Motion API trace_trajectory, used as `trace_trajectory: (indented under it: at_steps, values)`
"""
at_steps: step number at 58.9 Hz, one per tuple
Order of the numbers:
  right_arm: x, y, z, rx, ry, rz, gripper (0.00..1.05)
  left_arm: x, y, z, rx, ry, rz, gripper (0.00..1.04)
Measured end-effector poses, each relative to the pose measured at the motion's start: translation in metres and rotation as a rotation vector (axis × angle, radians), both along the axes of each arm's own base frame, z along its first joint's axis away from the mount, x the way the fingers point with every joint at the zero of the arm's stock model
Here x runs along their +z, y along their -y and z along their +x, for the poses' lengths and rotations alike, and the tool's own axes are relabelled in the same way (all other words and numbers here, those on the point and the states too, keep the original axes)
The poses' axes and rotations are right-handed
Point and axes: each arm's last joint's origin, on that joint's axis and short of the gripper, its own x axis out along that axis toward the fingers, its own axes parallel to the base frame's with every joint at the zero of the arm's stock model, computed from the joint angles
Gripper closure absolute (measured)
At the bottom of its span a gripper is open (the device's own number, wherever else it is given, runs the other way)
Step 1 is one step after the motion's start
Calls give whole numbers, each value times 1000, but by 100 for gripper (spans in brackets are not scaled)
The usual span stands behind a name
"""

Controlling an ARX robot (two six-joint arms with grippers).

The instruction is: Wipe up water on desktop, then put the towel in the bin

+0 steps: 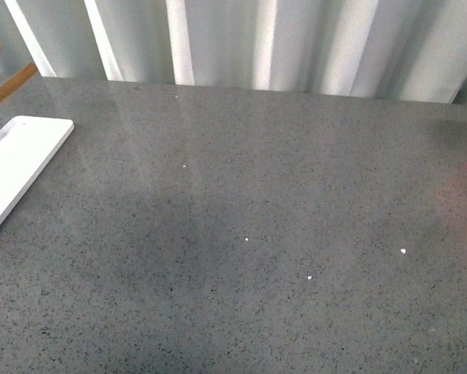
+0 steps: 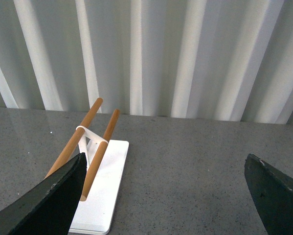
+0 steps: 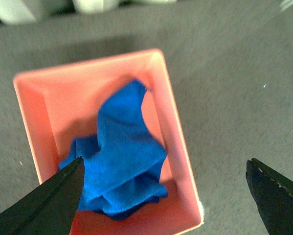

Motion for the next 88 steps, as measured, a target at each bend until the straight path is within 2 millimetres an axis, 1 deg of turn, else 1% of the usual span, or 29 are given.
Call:
trace_trajectory:
  at_steps: [1,3,4,7,9,11,12,13,14,15,18,19,22,24,26,29,30,31,34,36,38,40,42,47,52,60,72,79,88]
  values:
    - [7,1,2,2,22,-14,7,0,0,0,0,0,0,7]
    - [7,1,2,2,22,-14,7,0,0,0,0,0,0,7]
    - [18,4,6,1,53,-58,7,0,0,0,0,0,0,7]
    - [30,2,11,19,107,-98,7,0,0,0,0,1,0,7]
    - [49,-5,17,76,200,-187,7,0,0,0,0,1,0,7]
    - [79,-20,22,154,375,-335,7,0,0,0,1,1,0,7]
    - [88,-24,22,174,425,-378,7,0,0,0,1,1,0,7]
    - [106,-32,21,205,529,-470,7,0,0,0,2,1,0,7]
    - [114,-37,19,215,562,-496,7,0,0,0,2,1,0,7]
    - [135,-46,13,240,680,-608,7,0,0,0,1,1,0,7]
    - [172,-65,-6,264,869,-759,7,0,0,0,-4,1,0,7]
    - [187,-74,-17,272,945,-830,7,0,0,0,-5,1,0,7]
    - [213,-88,-44,266,1064,-922,7,0,0,0,-4,-1,0,7]
    - [234,-98,-72,238,1153,-1004,7,0,0,0,-3,0,0,7]
    - [240,-101,-82,228,1173,-1024,7,0,0,0,2,1,0,7]
    - [240,-101,-82,228,1173,-1024,7,0,0,0,6,2,0,7]
    - [262,-113,-125,203,1253,-1086,7,0,0,0,6,1,0,7]
    - [262,-117,-136,274,1254,-1027,10,0,0,0,6,1,0,7]
    - [230,-129,-148,518,1128,-678,23,0,0,0,3,2,0,7]
    - [204,-132,-149,545,1098,-477,30,0,0,0,3,0,0,7]
    - [190,-133,-148,538,1085,-397,34,0,0,0,3,1,0,7]
    - [160,-135,-145,509,1068,-265,41,0,0,0,-1,2,0,7]
    - [136,-136,-141,485,1047,-202,47,0,0,0,-1,2,0,7]
    - [63,-141,-133,462,966,-73,63,0,0,0,0,2,0,7]
    - [9,-148,-142,452,928,-20,78,0,0,0,0,2,0,7]
    - [-46,-158,-165,446,935,-9,102,0,0,0,0,2,0,7]
    - [-123,-168,-185,445,894,12,102,0,0,0,0,2,0,7]
    - [-147,-178,-195,446,895,11,102,0,0,0,0,2,0,7]
    - [-168,-180,-204,453,889,15,102,0,0,0,0,2,0,7]
